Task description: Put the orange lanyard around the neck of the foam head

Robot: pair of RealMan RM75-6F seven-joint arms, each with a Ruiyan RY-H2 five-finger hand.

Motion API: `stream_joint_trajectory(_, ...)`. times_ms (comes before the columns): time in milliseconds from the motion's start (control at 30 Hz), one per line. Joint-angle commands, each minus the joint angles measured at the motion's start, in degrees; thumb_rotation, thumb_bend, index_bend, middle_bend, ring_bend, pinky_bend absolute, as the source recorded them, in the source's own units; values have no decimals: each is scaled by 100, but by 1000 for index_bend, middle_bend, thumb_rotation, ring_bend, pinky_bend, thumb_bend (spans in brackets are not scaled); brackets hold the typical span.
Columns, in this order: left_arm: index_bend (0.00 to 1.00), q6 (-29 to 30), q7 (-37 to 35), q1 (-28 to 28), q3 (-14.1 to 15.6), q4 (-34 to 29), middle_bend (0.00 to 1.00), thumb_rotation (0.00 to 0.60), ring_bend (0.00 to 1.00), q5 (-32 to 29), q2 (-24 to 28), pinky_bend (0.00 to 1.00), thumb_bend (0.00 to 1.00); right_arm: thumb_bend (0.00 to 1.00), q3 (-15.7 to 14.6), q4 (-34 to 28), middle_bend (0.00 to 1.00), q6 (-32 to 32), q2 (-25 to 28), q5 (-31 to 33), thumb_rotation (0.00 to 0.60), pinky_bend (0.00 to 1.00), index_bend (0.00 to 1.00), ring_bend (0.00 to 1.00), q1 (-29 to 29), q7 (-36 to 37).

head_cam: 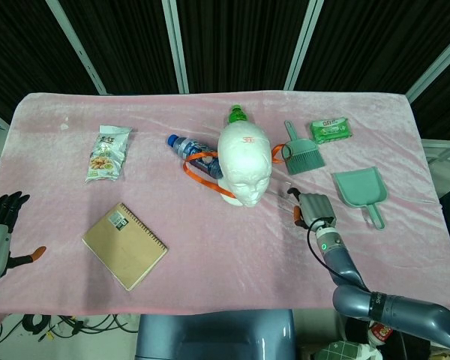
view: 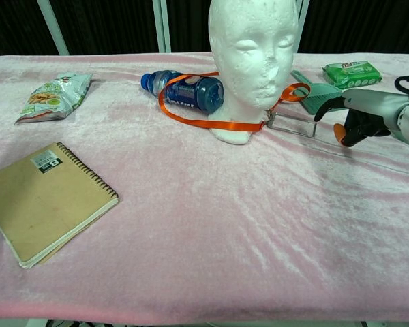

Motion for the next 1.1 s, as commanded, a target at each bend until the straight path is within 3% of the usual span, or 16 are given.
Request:
stream_joint_trajectory(33,100,7,15,14,-24,4,70,600,0,3,-9,0,132,725,-15,87,990,-45,-72,78,600,913,224,982,65,-74)
stream_joint_trajectory(833,100,1,95,155,-161,16,70,600,0,62,-78,0,132,740,28,888,995,-356,-552,683,600,914,225,984,421,-276)
stream_joint_trajectory(1100,100,-3,122,179,-202,31,69,600,0,75,-115,0,133,740,8,933,997,-368,-584,679,600,914,294,987,396,-209)
